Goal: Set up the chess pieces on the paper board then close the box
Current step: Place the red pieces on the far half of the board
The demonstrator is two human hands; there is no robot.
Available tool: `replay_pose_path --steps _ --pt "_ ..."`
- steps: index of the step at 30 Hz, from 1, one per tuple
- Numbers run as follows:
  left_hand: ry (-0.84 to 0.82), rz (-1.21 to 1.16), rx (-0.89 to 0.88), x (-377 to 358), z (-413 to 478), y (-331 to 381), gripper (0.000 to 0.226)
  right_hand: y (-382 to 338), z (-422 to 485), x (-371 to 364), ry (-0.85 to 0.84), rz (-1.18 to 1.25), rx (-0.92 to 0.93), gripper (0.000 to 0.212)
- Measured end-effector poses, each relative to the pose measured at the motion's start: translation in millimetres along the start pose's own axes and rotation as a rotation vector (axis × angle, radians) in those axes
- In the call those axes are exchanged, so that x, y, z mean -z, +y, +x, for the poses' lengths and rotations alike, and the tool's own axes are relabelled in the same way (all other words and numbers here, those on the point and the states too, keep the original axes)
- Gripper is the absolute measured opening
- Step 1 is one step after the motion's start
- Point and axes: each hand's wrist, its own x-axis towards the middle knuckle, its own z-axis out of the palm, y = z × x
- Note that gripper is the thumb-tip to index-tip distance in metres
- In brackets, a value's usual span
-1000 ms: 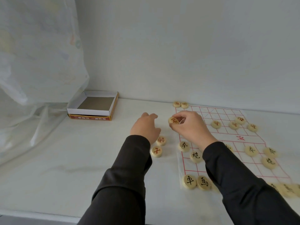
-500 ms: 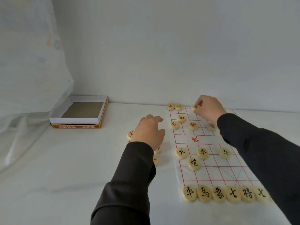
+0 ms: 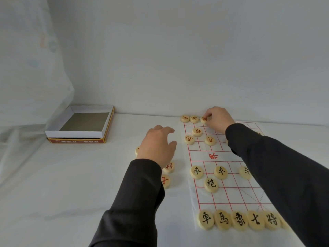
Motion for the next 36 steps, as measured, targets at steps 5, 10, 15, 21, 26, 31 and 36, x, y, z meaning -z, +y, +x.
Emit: replay_pose_path --steps 5,10,15,21,26,31,36 --pt "0.036 -0.001 -0.028 5 1 2 0.038 -5 0 -3 0.014 0.034 -0.023 0.015" --pt "-0.019 0.021 0.004 10 2 -5 0.039 -8 -1 -3 0.037 -0.008 -0.03 0.018" --pt "-0.14 0.057 0.116 27 3 -24 0.041 -25 -11 5 0.127 -0.041 0.031 0.025" --pt "-0.233 0.115 0.223 51 -5 -52 0.043 -82 -47 -1 0.065 0.024 0.288 0.017" --pt "-0.295 0.176 0.281 62 -11 -66 0.042 -116 -80 -12 -0.237 0.159 0.343 0.023" --pt "-0.314 0.256 0.276 70 -10 -68 0.039 -132 -97 -30 -0.395 0.135 0.419 0.041" --pt "-0.346 0.287 0.334 67 -3 -69 0.033 -144 -95 -42 -0.48 0.024 0.527 0.051"
